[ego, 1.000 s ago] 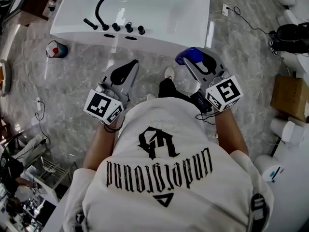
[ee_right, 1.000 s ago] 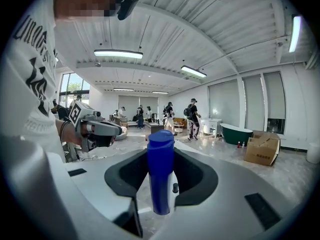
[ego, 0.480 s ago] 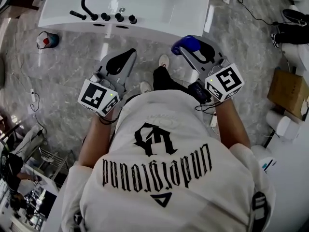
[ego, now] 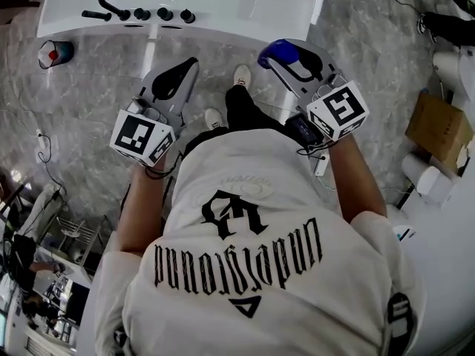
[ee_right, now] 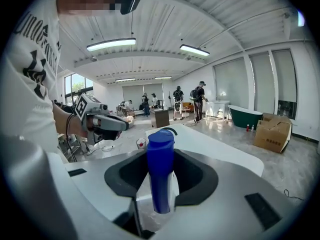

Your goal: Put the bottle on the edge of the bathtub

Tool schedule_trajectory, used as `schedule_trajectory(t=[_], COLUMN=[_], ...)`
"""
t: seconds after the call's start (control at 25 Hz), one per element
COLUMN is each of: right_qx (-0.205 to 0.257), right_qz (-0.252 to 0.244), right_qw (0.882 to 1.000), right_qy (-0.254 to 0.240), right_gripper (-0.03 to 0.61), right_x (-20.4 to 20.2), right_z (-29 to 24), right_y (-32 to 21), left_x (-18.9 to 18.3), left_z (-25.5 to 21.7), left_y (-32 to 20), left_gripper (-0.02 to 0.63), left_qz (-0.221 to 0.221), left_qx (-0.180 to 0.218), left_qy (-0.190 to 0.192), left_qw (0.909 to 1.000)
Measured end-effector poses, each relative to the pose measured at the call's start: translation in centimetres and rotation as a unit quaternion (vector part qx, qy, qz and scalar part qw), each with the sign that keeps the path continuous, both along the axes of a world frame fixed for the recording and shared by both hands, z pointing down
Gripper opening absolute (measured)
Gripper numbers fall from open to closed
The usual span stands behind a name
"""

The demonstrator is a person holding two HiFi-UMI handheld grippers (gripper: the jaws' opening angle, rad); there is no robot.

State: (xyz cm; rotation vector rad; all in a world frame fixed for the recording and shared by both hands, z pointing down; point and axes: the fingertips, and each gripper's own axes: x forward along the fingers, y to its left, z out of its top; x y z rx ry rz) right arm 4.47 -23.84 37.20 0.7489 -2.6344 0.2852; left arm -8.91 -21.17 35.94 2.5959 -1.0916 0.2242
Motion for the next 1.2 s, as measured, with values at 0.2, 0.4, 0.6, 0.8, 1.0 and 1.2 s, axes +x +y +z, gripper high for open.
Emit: schedule_trajectory(t=[0.2,0.4,0.6,0.8,1.0,1.2], right_qx=[-0.011,-0.028,-0.036,-0.047,-0.047,-0.053], right_qz=[-0.012,-0.024,-0.037,-0.046,-0.059,-0.076], right_qw=[1.0,0.999,0.998,0.997,0.996,0.993], right_qy=[0.011,0.02,0.035,0.042,0.053,0.07], right_gripper=[0.156,0.156,0.156,0.156,0.156,0.156], right_x=[-0.3,-1.4,-1.3,-1.7,-2.3,-2.5], right_z=[2.4,5.6,8.4,11.3,14.2,17.2], right_y=[-2.9,-5.0,-7.2,-8.4,-10.2,-11.1], left_x=[0.2,0.0,1.2,1.8,2.1,2.5], left_z=[2.5,4.6,6.7,9.5,12.8,15.6], left_y=[-2.7,-5.0,-7.4,-8.7,-10.4,-11.1], left_gripper=[0.015,0.015,0.015,0.015,0.015,0.015], left_qz=[-0.005,-0.009,-0.001,0.0,-0.001,-0.006], left_qx=[-0.023,-0.032,-0.036,-0.057,-0.077,-0.098], left_qy=[0.005,-0.011,-0.029,-0.027,-0.027,-0.037], left_qw=[0.9997,0.9994,0.9989,0.998,0.9966,0.9944])
